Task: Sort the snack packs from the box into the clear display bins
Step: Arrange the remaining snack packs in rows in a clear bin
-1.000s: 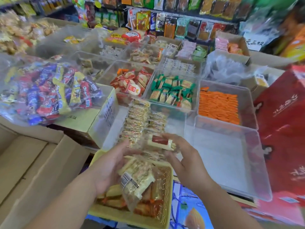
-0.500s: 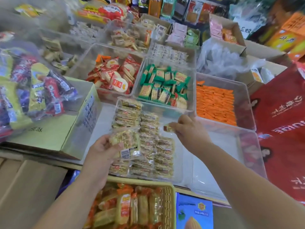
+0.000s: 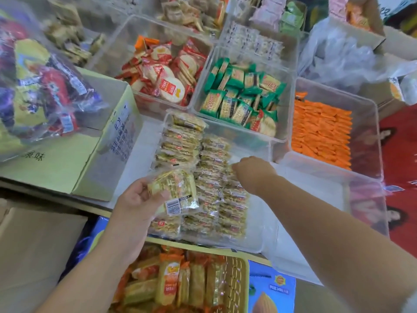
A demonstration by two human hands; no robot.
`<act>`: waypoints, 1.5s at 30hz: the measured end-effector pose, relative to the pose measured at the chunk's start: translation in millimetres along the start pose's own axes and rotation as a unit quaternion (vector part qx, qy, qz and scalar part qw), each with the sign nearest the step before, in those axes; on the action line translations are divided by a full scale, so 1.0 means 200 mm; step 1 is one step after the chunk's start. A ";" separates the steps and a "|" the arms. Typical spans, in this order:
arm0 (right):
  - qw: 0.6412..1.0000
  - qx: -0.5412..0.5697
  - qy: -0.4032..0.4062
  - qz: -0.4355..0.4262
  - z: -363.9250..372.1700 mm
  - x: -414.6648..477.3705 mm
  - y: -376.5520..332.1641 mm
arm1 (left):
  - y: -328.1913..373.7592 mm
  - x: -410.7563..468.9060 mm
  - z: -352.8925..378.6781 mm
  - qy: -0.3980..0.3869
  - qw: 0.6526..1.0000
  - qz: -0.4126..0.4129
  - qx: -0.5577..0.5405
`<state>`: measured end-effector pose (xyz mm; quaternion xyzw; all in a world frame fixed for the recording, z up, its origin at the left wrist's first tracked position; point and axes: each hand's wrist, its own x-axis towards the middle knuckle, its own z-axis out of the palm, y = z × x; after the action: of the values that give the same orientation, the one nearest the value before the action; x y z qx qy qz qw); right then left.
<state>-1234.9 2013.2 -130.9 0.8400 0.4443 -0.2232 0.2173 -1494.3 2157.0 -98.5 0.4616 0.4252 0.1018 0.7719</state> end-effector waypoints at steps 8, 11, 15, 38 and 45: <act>0.997 0.028 -0.069 0.018 0.05 0.10 -0.03 | 0.00 -0.01 0.01 -0.004 1.000 0.014 -0.001; 0.995 0.042 -0.078 0.034 0.07 0.11 -0.06 | 0.01 -0.02 0.02 -0.010 1.000 0.018 0.002; 0.992 0.084 -0.074 0.060 0.06 0.08 -0.09 | 0.04 -0.06 0.03 -0.007 0.999 0.051 -0.004; 0.444 0.891 0.100 -0.006 -0.01 -0.96 -0.37 | 0.02 -0.36 0.16 -0.070 0.928 0.269 0.249; 0.540 0.831 0.132 -0.010 -0.01 -1.01 -0.40 | 0.00 -0.40 0.18 -0.173 0.983 -0.067 0.015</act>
<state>-1404.9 1923.4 -28.5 0.6590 0.0910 -0.3815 -0.6418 -1517.5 2090.5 -46.6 0.4540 0.3168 -0.0380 0.8319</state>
